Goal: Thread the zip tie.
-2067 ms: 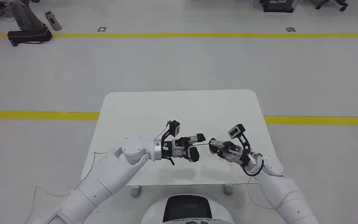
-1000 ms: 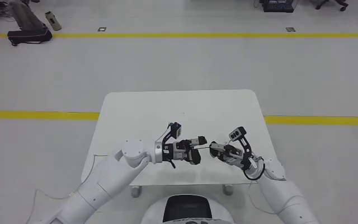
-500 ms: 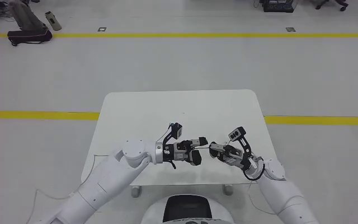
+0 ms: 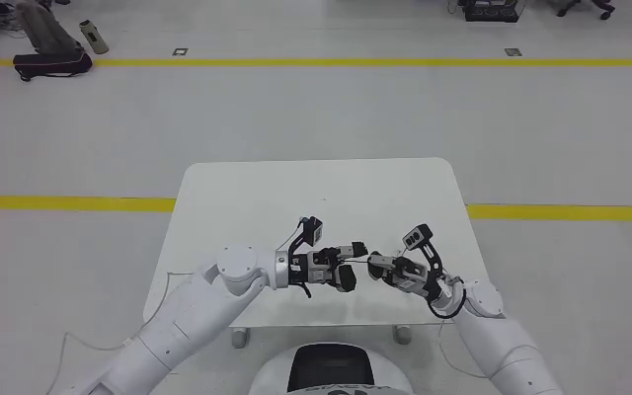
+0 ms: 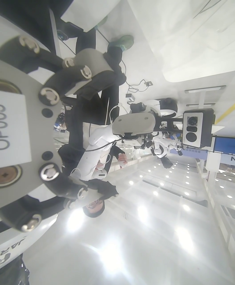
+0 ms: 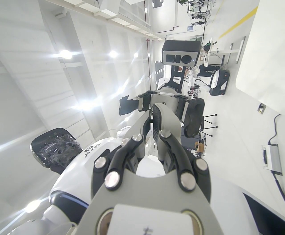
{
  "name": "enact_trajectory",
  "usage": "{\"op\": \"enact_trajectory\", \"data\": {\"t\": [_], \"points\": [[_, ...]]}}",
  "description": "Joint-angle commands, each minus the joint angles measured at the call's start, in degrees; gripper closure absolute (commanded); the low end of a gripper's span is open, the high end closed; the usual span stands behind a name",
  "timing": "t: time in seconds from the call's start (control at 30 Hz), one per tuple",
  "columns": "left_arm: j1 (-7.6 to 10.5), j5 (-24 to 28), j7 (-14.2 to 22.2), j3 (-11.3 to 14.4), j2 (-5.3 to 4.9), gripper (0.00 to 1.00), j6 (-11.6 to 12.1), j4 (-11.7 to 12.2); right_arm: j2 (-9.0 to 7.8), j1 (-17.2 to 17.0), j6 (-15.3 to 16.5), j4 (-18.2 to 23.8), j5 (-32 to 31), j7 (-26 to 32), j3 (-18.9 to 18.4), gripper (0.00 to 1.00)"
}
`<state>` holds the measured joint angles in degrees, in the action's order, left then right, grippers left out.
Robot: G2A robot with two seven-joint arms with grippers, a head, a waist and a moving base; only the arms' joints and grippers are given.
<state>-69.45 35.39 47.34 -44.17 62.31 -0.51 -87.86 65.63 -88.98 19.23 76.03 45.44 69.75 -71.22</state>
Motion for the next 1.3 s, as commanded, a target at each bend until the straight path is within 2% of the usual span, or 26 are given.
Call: {"op": "enact_trajectory", "data": {"t": [0.0,0.03,0.17,0.23,0.43,0.7,1.27], "points": [[-0.03,0.0,0.0,0.0,-0.01,0.02,0.0,0.1,-0.03,0.0,0.1,0.1,-0.4,-0.2,0.0,1.0],[-0.03,0.0,0.0,0.0,-0.02,0.05,0.0,0.1,-0.05,-0.1,0.1,0.2,-0.5,-0.2,0.0,1.0],[-0.04,-0.1,0.1,-0.1,-0.05,0.27,0.0,0.2,-0.1,-0.2,0.1,0.3,-0.8,-0.4,0.0,1.0],[-0.03,-0.1,0.1,-0.1,-0.07,0.31,0.1,0.3,-0.12,-0.2,0.1,0.3,-0.9,-0.5,0.0,1.0],[0.0,-0.1,0.4,-0.2,-0.1,0.37,0.0,0.5,-0.16,0.0,0.2,0.0,-0.7,-0.7,-0.2,1.0],[0.08,0.0,0.7,-0.4,-0.16,0.51,0.1,0.9,-0.17,0.0,0.2,-0.2,-0.8,-0.8,-0.3,1.0],[0.56,0.3,1.4,-0.3,-0.11,0.61,0.2,1.5,-0.45,0.9,-1.4,-1.8,-1.7,0.8,-0.1,1.0]]}}
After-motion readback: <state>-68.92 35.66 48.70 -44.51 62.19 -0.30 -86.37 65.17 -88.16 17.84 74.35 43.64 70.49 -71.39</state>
